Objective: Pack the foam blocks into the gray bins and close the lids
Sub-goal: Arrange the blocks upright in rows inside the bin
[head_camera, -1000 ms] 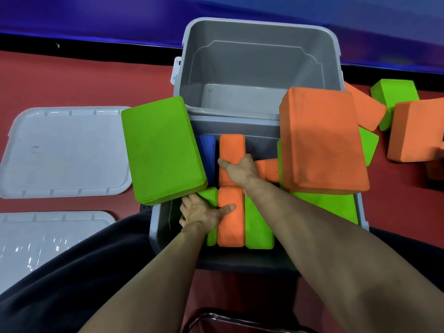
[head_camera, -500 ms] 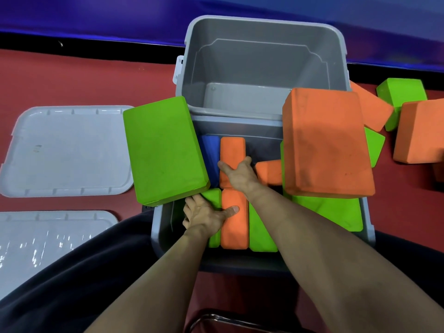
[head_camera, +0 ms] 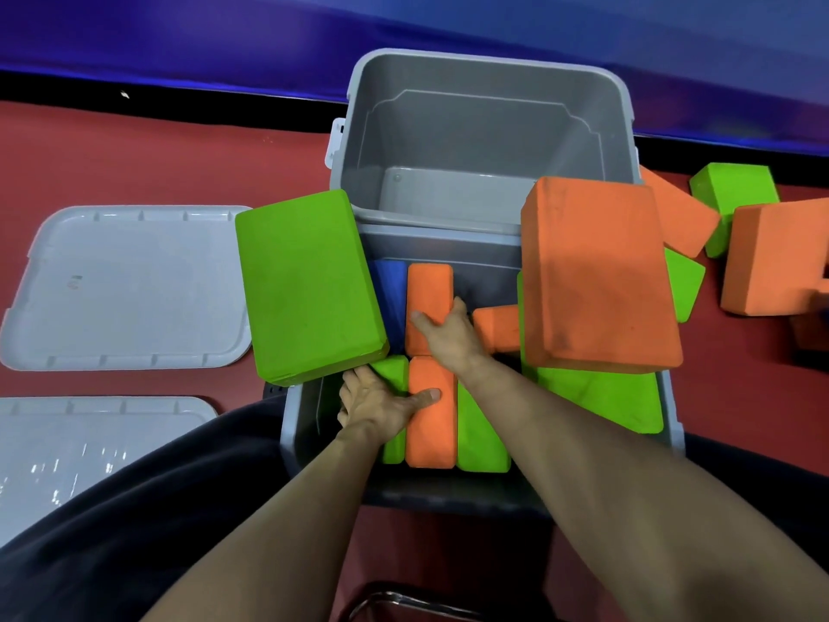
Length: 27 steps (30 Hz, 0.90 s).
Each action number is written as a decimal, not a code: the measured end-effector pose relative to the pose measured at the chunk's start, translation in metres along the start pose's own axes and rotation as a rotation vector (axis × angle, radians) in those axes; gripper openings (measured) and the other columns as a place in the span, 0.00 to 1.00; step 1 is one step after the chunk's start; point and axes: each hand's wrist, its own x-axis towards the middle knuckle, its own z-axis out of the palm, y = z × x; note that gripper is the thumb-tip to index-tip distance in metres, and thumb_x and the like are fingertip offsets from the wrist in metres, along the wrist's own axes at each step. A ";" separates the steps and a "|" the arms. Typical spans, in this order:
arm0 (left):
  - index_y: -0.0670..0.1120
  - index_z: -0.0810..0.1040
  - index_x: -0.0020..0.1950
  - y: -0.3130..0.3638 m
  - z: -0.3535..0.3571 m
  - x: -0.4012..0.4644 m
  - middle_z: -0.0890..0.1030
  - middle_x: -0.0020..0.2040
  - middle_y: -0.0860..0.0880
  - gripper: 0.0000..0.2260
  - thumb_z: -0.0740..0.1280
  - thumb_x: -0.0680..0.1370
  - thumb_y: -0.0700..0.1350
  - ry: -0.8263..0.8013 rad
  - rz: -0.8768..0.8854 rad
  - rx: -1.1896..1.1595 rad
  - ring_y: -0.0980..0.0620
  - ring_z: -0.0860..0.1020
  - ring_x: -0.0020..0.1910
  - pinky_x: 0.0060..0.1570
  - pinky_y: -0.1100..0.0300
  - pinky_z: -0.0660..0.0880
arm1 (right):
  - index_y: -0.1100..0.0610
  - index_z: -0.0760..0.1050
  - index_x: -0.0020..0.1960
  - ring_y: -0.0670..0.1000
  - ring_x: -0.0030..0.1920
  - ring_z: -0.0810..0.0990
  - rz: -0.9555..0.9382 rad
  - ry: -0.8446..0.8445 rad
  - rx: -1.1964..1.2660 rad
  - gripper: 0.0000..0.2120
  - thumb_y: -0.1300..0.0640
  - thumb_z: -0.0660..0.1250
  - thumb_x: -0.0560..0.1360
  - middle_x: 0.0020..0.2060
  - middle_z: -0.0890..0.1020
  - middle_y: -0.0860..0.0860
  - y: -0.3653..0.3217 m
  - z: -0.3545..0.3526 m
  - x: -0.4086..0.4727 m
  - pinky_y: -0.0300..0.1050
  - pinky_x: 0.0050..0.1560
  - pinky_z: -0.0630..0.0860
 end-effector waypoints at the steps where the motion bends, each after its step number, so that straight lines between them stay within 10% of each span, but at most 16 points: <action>1: 0.43 0.51 0.77 0.000 -0.002 -0.004 0.59 0.75 0.44 0.59 0.77 0.60 0.70 -0.003 0.016 -0.024 0.42 0.58 0.77 0.74 0.41 0.60 | 0.66 0.55 0.79 0.57 0.74 0.69 -0.017 0.012 -0.018 0.38 0.49 0.69 0.79 0.74 0.69 0.61 0.001 -0.005 -0.005 0.43 0.72 0.64; 8: 0.42 0.37 0.81 -0.001 -0.010 -0.040 0.43 0.83 0.43 0.65 0.75 0.63 0.71 -0.023 0.023 -0.067 0.45 0.46 0.82 0.79 0.43 0.47 | 0.56 0.59 0.80 0.51 0.73 0.71 -0.202 -0.007 -0.079 0.33 0.51 0.69 0.80 0.74 0.71 0.55 -0.022 -0.053 -0.073 0.42 0.73 0.65; 12: 0.42 0.39 0.82 0.015 -0.026 -0.067 0.42 0.83 0.42 0.60 0.71 0.68 0.71 -0.065 0.088 -0.004 0.43 0.45 0.82 0.80 0.48 0.48 | 0.55 0.60 0.80 0.41 0.70 0.68 -0.312 -0.020 -0.139 0.30 0.55 0.67 0.82 0.72 0.70 0.46 -0.044 -0.093 -0.110 0.20 0.59 0.60; 17: 0.43 0.56 0.78 0.036 -0.036 -0.076 0.72 0.73 0.44 0.59 0.73 0.58 0.75 -0.222 0.252 -0.092 0.47 0.74 0.69 0.70 0.52 0.71 | 0.56 0.61 0.80 0.47 0.78 0.62 -0.429 0.053 -0.221 0.30 0.52 0.67 0.81 0.78 0.65 0.50 -0.058 -0.132 -0.140 0.35 0.74 0.56; 27: 0.45 0.62 0.78 0.090 -0.056 -0.107 0.77 0.57 0.52 0.37 0.67 0.77 0.64 -0.240 0.431 -0.196 0.51 0.76 0.57 0.63 0.56 0.71 | 0.59 0.62 0.78 0.55 0.70 0.74 -0.057 0.278 0.054 0.37 0.48 0.74 0.76 0.73 0.72 0.56 -0.029 -0.226 -0.134 0.52 0.73 0.68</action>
